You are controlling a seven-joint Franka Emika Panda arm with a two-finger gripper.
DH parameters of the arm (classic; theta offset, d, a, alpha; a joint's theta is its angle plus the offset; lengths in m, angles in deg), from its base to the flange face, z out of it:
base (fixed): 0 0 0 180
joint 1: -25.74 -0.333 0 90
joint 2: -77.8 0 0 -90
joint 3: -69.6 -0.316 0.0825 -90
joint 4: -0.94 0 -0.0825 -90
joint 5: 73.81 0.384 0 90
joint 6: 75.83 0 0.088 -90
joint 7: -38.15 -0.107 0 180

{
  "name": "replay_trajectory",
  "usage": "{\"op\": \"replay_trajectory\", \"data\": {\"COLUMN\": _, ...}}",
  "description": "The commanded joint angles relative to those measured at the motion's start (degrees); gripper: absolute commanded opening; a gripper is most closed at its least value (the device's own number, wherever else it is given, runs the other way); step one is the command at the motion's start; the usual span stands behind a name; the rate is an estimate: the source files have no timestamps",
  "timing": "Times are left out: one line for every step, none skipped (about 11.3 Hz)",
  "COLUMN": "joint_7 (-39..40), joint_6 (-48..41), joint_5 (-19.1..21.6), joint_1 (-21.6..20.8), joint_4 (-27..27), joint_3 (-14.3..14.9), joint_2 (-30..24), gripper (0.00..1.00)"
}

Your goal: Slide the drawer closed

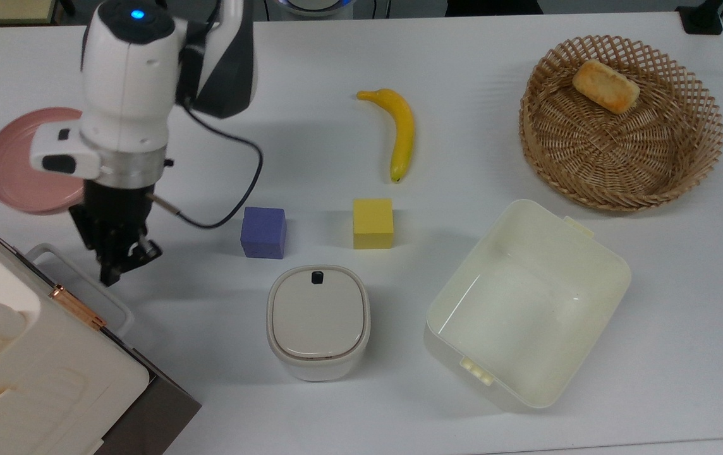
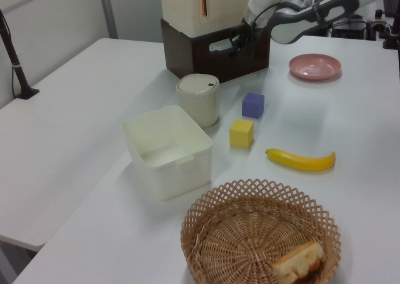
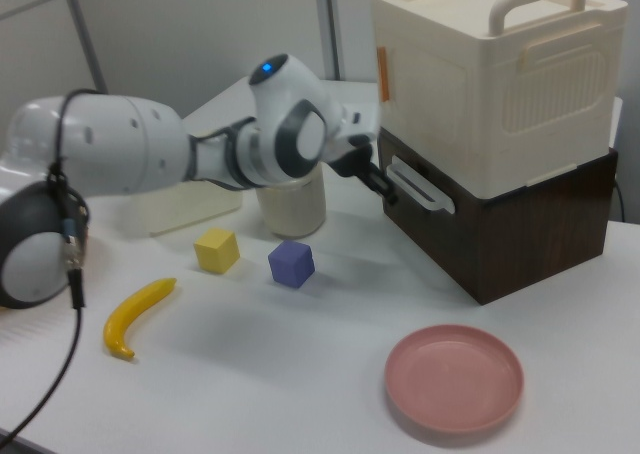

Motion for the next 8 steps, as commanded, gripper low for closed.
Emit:
{"op": "replay_trajectory", "data": {"joint_7": 6.49, "joint_6": -12.75, "joint_5": 1.62, "joint_1": -0.46, "joint_4": -9.46, "joint_3": -4.58, "joint_2": -11.76, "gripper": 0.00}}
{"op": "replay_trajectory", "data": {"joint_7": 9.73, "joint_6": -17.15, "joint_5": 5.28, "joint_1": -0.54, "joint_4": -9.46, "joint_3": -5.90, "joint_2": -13.69, "gripper": 0.00}}
{"op": "replay_trajectory", "data": {"joint_7": 14.11, "joint_6": -21.02, "joint_5": 8.80, "joint_1": -1.33, "joint_4": -9.46, "joint_3": -6.35, "joint_2": -15.62, "gripper": 0.00}}
{"op": "replay_trajectory", "data": {"joint_7": 17.90, "joint_6": -24.89, "joint_5": 12.14, "joint_1": -3.16, "joint_4": -9.46, "joint_3": -6.35, "joint_2": -17.64, "gripper": 0.00}}
{"op": "replay_trajectory", "data": {"joint_7": 21.07, "joint_6": -29.10, "joint_5": 15.22, "joint_1": -4.22, "joint_4": -9.55, "joint_3": -6.27, "joint_2": -20.01, "gripper": 0.00}}
{"op": "replay_trajectory", "data": {"joint_7": 24.41, "joint_6": -34.02, "joint_5": 17.17, "joint_1": -5.19, "joint_4": -9.55, "joint_3": -6.26, "joint_2": -22.21, "gripper": 0.00}}
{"op": "replay_trajectory", "data": {"joint_7": 27.75, "joint_6": -38.33, "joint_5": 18.75, "joint_1": -6.16, "joint_4": -9.55, "joint_3": -5.92, "joint_2": -24.32, "gripper": 0.00}}
{"op": "replay_trajectory", "data": {"joint_7": 29.78, "joint_6": -41.86, "joint_5": 19.90, "joint_1": -6.60, "joint_4": -9.64, "joint_3": -5.83, "joint_2": -26.00, "gripper": 0.00}}
